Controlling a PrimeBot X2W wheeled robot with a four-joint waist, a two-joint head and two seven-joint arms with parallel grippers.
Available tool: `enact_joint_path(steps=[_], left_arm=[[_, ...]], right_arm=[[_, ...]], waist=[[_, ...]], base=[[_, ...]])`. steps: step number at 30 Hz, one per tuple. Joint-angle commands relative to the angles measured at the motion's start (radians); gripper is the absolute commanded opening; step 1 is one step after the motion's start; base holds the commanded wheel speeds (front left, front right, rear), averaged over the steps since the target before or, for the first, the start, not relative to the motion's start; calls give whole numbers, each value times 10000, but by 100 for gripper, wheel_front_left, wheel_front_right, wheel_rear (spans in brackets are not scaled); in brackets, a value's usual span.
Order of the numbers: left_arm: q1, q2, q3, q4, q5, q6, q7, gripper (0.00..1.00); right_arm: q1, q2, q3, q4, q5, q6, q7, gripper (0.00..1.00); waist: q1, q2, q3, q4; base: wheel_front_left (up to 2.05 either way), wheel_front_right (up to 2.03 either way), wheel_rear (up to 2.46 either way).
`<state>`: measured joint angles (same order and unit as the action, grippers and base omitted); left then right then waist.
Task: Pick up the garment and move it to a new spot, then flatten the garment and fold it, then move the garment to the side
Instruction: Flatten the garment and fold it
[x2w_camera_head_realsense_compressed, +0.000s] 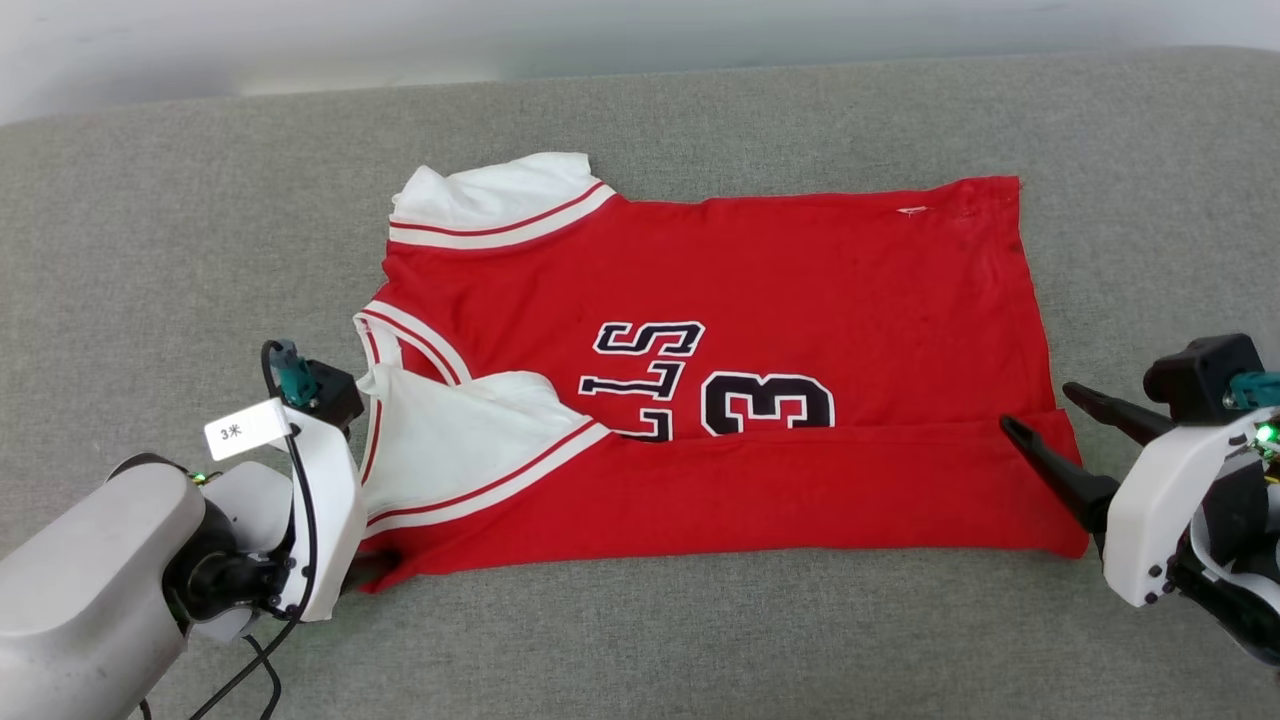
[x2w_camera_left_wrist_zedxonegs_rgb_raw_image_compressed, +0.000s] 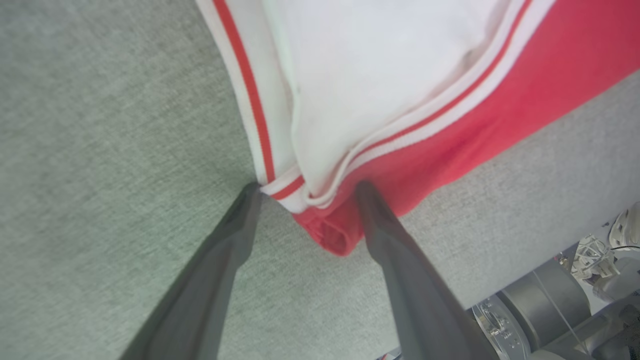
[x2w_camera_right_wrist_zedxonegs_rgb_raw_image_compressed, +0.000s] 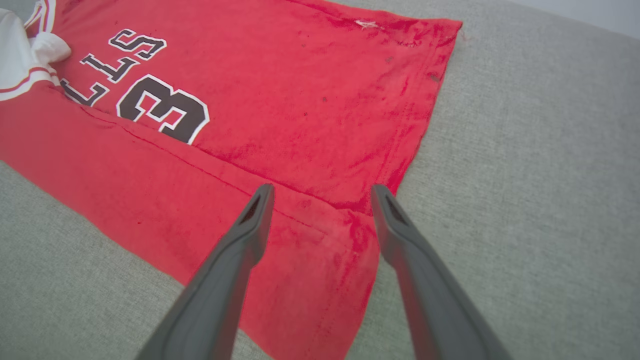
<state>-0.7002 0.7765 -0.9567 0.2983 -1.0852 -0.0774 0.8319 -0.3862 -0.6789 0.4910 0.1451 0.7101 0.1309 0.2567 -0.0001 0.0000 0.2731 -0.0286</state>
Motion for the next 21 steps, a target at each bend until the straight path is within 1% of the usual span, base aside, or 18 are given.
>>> enact_joint_path(steps=[1, 4, 7, 9, 12, 15, 18, 21], left_arm=[[444, -308, -292, 226, 113, -100, -103, 0], [384, -371, -267, 310, 165, -214, -396, 0], [179, -243, -156, 233, 230, -293, -667, 0], [21, -124, -117, 124, 283, -341, -776, 0], [-167, 30, -69, -128, 370, -365, -905, 0], [-256, 107, -6, -410, 400, -401, -1041, 0], [-308, 136, -26, -605, 479, -414, -1069, 0], [-443, 129, -48, -758, 586, -420, -1102, 0]], right_arm=[[-249, -59, 86, -22, 61, -4, 81, 100], [-616, -362, 193, -134, 138, -5, 356, 100], [-1015, -740, 253, -223, 127, -5, 977, 100], [-1265, -1011, 411, -311, 255, -4, 1761, 100], [-1643, -1442, 713, -578, 545, -7, 3212, 100], [-1926, -1802, 1199, -777, 912, -5, 4628, 100], [-2108, -1867, 1497, -651, 1284, -5, 5635, 100], [-2148, -1668, 1688, -337, 1569, -5, 6268, 100]], waist=[[1, 0, -22, 0], [1, 0, -152, 33], [1, 0, -325, 86], [1, 0, -440, 142], [1, 0, -549, 212], [1, 0, -555, 269], [1, 0, -467, 360], [1, 0, -291, 434]], base=[[0, 0, 0], [0, 0, 0], [0, 0, 0], [0, 0, 0], [0, 0, 0], [0, 0, 0], [0, 0, 0], [0, 0, 0]])
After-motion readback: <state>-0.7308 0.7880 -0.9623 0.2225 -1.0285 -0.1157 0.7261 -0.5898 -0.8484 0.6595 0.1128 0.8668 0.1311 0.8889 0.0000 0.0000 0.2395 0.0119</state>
